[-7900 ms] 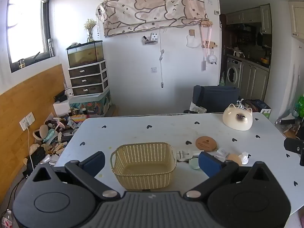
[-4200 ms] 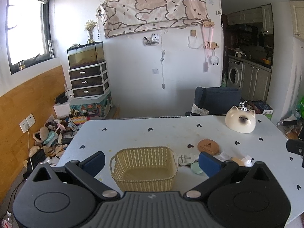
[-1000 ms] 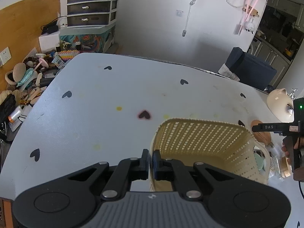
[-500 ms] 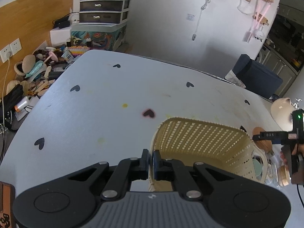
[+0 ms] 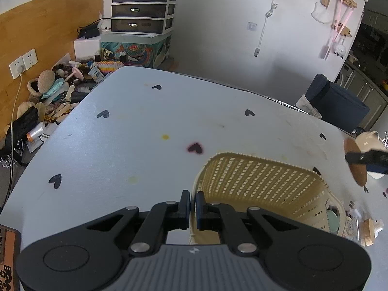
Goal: Organize rigid objects
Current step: 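Lift the cork coaster with the right tool and drop it into the basket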
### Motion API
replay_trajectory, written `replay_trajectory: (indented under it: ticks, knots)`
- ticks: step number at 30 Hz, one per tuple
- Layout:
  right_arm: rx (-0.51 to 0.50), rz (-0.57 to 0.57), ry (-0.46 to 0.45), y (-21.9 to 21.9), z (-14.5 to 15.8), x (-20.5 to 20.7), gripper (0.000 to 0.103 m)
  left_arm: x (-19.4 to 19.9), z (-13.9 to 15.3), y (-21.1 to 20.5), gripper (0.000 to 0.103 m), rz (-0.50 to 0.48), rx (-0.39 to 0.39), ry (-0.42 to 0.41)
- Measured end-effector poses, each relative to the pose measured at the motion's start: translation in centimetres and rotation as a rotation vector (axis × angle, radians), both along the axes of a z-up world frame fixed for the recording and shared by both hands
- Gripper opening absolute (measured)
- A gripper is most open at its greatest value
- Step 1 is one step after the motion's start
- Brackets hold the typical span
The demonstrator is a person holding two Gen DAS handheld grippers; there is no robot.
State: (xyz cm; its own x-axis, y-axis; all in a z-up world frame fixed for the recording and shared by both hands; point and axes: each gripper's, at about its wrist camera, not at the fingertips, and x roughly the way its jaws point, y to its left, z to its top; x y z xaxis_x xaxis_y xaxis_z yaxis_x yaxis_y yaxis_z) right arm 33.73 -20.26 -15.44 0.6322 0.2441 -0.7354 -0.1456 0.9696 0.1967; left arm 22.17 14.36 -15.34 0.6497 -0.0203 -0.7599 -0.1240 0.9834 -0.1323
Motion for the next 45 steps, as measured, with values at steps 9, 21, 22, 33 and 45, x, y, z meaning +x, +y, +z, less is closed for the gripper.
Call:
replay_trajectory:
  ticks: [9,21,22,33,45]
  knots:
    - [0.124,0.236,0.073,9.3,3.2,-4.1,0.100,0.1,-0.1,0.1,0.004,-0.037,0.010,-0.001]
    - [0.068,0.217,0.275,16.1,-1.4,-3.9,0.100,0.2,-0.2,0.6,0.004,-0.093,0.000,-0.004]
    - [0.047,0.208,0.264,16.5,-1.5,-3.9,0.100,0.2,-0.2,0.7,0.004,-0.096,0.001,-0.004]
    - [-0.004,0.139,0.315,19.6,-2.3,-3.1,0.100,-0.2,-0.2,1.1,0.003,-0.109,-0.015,-0.011]
    - [0.037,0.080,0.380,20.1,-3.8,-3.0,0.103,-0.1,-0.2,1.1,0.003,-0.110,-0.012,-0.011]
